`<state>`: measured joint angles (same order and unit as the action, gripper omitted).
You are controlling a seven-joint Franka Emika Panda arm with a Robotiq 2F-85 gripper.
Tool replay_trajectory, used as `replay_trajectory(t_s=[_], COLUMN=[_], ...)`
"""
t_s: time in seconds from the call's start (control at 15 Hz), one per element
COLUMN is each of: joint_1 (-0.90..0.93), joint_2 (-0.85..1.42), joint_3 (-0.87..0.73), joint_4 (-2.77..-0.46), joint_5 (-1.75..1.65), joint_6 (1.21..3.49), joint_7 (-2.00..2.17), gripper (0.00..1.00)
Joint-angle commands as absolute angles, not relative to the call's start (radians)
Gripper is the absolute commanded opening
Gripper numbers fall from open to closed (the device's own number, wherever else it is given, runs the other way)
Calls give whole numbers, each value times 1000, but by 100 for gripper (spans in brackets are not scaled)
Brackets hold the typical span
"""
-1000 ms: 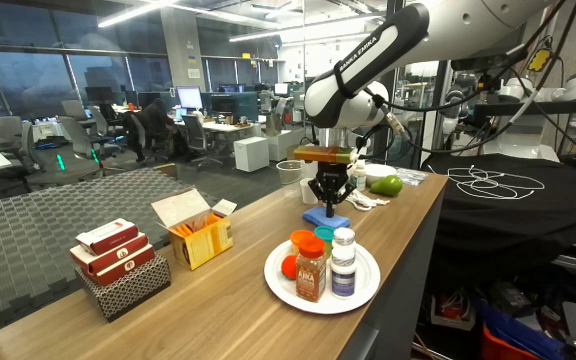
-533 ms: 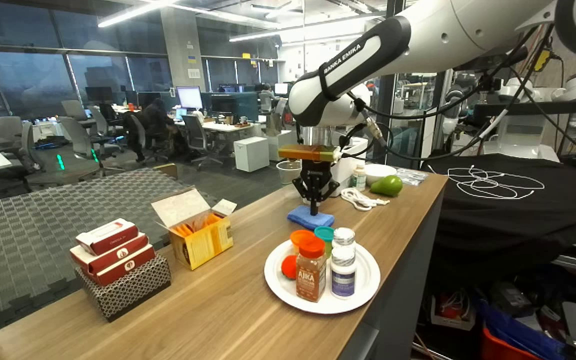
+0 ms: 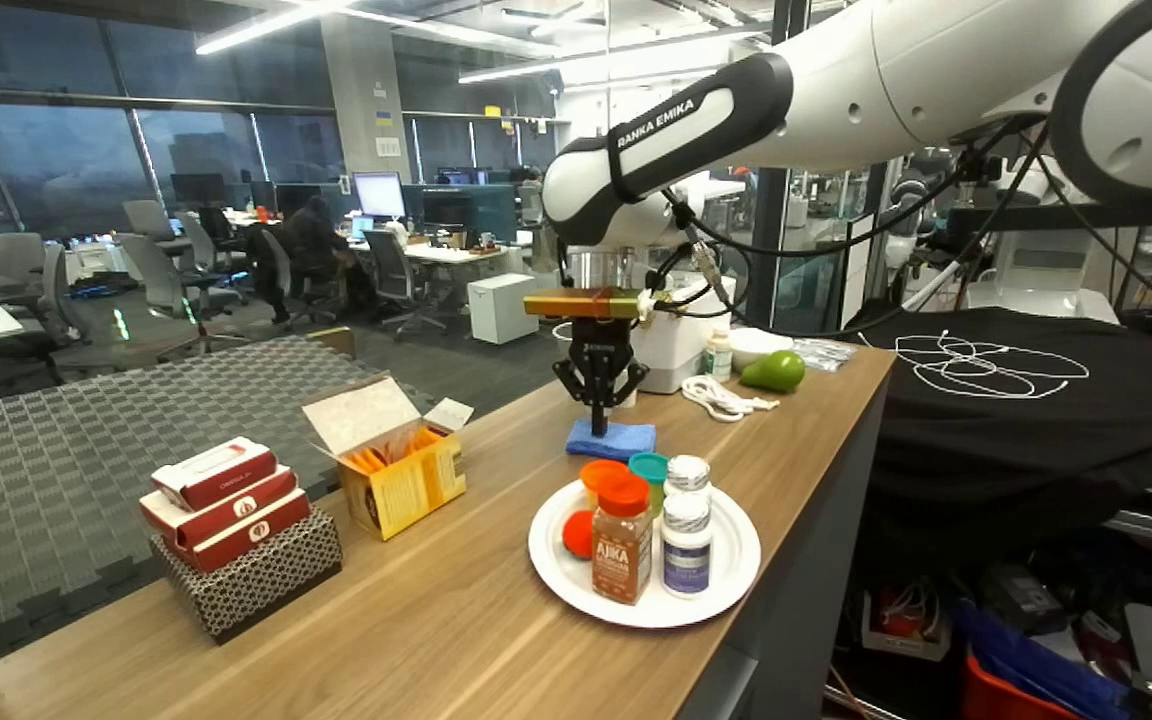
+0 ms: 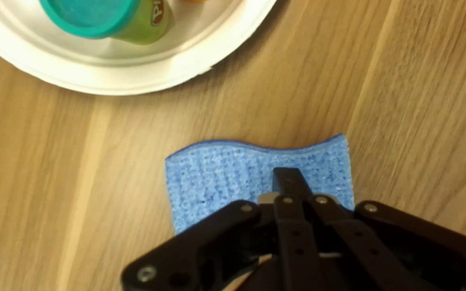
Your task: Put all the bottles and the orange ball in the plate, and then use the blue object to clean the table
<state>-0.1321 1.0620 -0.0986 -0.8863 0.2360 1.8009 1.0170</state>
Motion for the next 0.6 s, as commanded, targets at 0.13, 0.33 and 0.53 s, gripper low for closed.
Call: replay_trajectory(t_s=[0.13, 0.33, 0.53], joint_1=[-104, -68, -29], joint_2=[1166, 1185, 1203], joint_3=[-81, -87, -86], joint_4=[-664, -635, -608], joint_5=[178, 150, 130], joint_6=[1669, 1646, 1634], joint_7=[994, 974, 961], gripper=[0, 0, 0])
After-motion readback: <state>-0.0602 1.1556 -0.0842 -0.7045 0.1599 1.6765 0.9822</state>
